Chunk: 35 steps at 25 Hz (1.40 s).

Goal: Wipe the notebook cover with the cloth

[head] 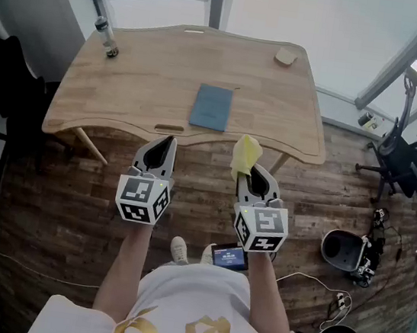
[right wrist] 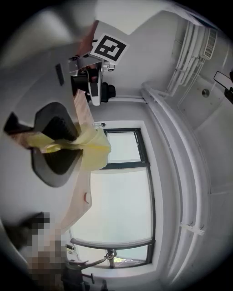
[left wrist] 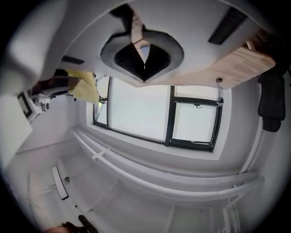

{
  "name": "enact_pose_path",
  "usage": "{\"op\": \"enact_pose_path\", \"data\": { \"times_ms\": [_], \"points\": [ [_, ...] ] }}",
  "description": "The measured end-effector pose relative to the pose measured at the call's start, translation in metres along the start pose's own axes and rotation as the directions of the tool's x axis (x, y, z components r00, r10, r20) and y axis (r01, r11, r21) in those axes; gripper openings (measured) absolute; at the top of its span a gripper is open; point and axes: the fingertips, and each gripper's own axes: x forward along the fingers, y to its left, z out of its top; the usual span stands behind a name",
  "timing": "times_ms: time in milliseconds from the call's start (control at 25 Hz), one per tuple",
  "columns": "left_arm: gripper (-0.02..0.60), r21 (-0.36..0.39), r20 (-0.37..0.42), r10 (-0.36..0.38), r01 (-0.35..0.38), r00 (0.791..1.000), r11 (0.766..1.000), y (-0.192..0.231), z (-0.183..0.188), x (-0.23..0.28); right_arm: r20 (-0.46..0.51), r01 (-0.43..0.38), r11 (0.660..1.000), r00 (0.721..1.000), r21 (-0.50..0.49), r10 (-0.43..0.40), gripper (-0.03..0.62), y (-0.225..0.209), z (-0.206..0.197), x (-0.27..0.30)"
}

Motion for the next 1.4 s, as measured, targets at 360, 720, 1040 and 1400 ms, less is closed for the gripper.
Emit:
{"op": "enact_pose_path", "data": {
  "times_ms": [360, 720, 1040, 1400],
  "points": [
    [0.014, -0.032, -0.013, 0.035, -0.035, 0.999, 0.999, -0.027, -0.001, -0.001, -0.001, 0.004, 1.000, 1.000, 0.030, -0.004, 0.040, -0.037, -0.004, -0.018],
    [0.014, -0.018, -0.041, 0.075, -0.076, 0.996, 0.997, -0.042, -0.006, 0.014, 0.029, -0.033, 0.997, 0.999, 0.076, 0.031, 0.041, -0.062, -0.009, -0.013],
    [0.014, -0.035, -0.069, 0.080, -0.083, 0.994, 0.996, -0.024, -0.018, 0.057, -0.035, -0.023, 0.998, 0.999, 0.066, 0.025, 0.041, -0.088, -0.027, 0.032],
    [0.014, -0.093, -0.113, 0.037, -0.047, 0.993, 0.995, 0.040, -0.036, 0.176, -0.126, 0.008, 0.998, 0.992, 0.056, -0.001, 0.041, -0.121, -0.041, 0.147]
  ]
}}
